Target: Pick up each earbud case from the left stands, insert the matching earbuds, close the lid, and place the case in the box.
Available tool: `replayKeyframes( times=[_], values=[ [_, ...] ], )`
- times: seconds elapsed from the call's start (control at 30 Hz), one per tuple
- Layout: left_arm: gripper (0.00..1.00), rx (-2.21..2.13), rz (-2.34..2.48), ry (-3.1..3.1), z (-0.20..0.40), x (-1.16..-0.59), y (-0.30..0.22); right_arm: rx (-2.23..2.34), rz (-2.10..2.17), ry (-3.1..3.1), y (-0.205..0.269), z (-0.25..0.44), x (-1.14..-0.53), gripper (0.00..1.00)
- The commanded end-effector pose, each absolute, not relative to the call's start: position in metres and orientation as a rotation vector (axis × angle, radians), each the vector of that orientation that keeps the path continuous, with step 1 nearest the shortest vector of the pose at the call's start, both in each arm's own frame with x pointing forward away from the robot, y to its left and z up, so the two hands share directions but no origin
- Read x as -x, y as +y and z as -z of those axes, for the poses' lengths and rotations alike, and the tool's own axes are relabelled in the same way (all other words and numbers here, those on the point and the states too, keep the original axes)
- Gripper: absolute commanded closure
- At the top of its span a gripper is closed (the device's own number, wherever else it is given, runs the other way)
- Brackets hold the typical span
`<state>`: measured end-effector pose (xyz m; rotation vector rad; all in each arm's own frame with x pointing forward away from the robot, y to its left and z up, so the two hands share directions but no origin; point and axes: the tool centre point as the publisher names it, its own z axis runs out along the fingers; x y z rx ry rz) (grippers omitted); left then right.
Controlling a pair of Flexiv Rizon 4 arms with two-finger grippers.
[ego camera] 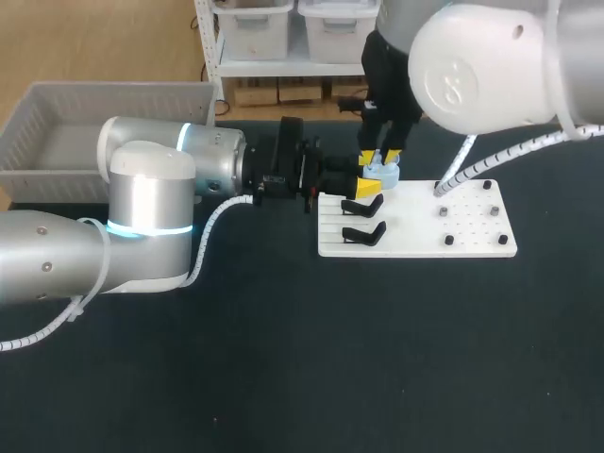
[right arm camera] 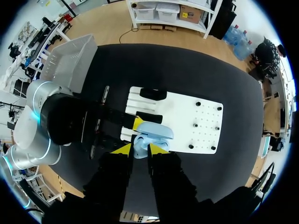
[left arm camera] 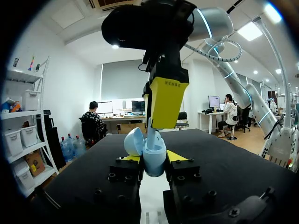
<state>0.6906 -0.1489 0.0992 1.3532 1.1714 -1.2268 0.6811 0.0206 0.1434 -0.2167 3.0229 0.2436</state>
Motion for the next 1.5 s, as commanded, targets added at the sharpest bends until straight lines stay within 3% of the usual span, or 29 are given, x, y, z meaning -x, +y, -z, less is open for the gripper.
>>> replayKeyframes(
  times=[0.03,0.93,0.97,1.03,1.07,1.3,1.5],
  values=[
    [1.0,-1.351,1.223,1.171,-0.099,-0.69,-0.149,0.216,-0.243,3.028,0.02,-0.142,-0.682,1.0],
    [1.0,-1.351,1.223,1.171,-0.099,-0.69,-0.149,0.203,-0.238,3.052,0.02,-0.133,-0.689,1.0],
    [1.0,-1.351,1.223,1.171,-0.099,-0.69,-0.149,0.198,-0.242,3.052,0.02,-0.134,-0.689,0.86],
    [1.0,-1.351,1.223,1.171,-0.099,-0.69,-0.149,0.191,-0.25,3.051,0.019,-0.136,-0.689,0.49],
    [1.0,-1.351,1.223,1.171,-0.099,-0.69,-0.149,0.189,-0.254,3.051,0.019,-0.137,-0.688,0.01],
    [1.0,-1.351,1.223,1.171,-0.099,-0.69,-0.149,0.097,-0.42,3.063,0.006,-0.169,-0.681,0.0],
    [1.0,-1.351,1.223,1.171,-0.099,-0.69,-0.149,-0.209,-0.462,2.923,-0.008,-0.178,-0.709,0.0]
  ],
)
